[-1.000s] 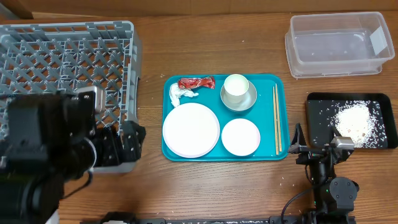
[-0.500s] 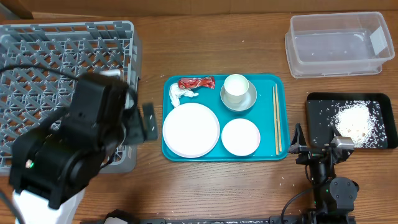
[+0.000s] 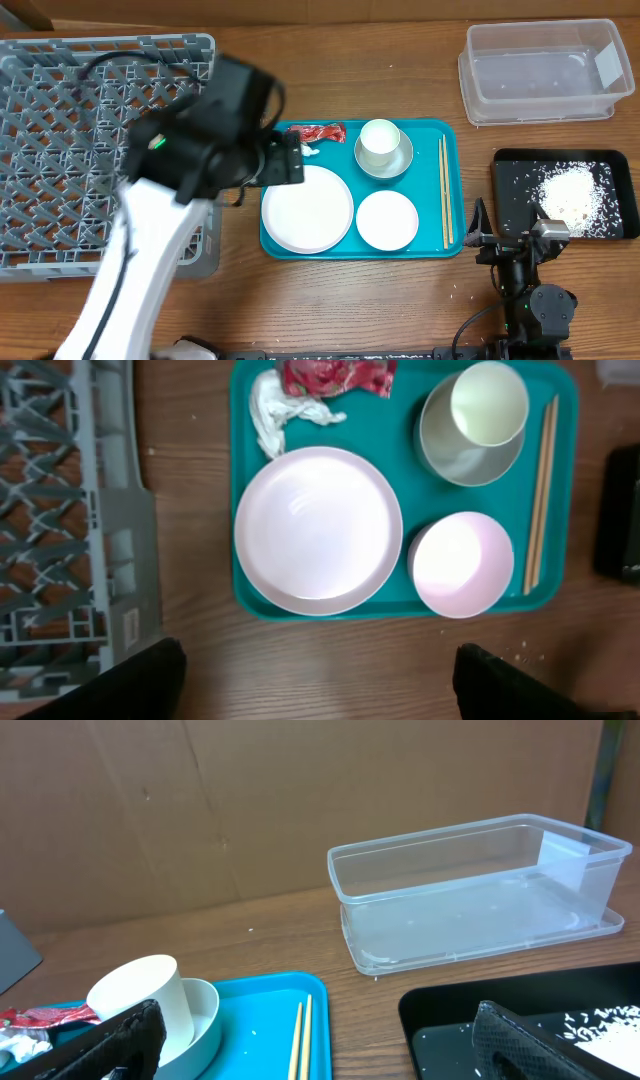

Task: Sort waste into correct bins and load items into the dishwasher
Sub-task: 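Raise the left arm and move it over the teal tray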

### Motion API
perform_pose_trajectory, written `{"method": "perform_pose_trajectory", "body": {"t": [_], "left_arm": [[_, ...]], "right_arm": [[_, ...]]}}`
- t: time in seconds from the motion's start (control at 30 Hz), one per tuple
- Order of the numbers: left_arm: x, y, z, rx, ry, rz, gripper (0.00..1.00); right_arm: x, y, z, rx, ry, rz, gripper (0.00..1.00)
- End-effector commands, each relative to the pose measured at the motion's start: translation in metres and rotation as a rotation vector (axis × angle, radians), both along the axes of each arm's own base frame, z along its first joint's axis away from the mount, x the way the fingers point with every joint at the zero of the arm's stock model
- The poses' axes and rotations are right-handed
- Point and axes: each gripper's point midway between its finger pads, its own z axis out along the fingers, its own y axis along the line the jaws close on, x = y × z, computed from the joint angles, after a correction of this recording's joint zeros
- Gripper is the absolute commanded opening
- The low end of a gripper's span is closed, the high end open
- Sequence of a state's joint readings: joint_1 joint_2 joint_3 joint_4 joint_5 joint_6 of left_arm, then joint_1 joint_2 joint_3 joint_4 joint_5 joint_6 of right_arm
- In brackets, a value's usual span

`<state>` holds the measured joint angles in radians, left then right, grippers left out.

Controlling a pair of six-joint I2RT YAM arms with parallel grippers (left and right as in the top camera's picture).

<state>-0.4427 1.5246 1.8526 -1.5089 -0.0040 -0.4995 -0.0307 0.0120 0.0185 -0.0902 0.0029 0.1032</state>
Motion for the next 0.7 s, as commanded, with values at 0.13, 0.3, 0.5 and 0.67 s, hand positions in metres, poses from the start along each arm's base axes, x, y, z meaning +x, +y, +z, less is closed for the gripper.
{"method": "perform_pose_trajectory", "body": {"t": [0.13,0.3,0.5,0.67], "left_arm": [[0.038,-0.005,-0.055,0.162,0.103,-0.038,0.72],[0.052,-0.009,-0.092,0.212,0.184,-0.040,1.00],[0.071,-0.009,-0.134,0.292,0.242,-0.034,1.00],[0.080,-0.010,-0.160,0.325,0.276,-0.033,1.00]], "right_arm": [[0.000,0.001,-0.002,-0.007,-0.004,0.007,1.00],[0.000,0.001,-0.002,-0.007,-0.004,0.007,1.00],[0.000,0.001,-0.002,-0.006,-0.004,0.007,1.00],[0.000,0.001,-0.002,-0.007,-0.004,0.007,1.00]]}}
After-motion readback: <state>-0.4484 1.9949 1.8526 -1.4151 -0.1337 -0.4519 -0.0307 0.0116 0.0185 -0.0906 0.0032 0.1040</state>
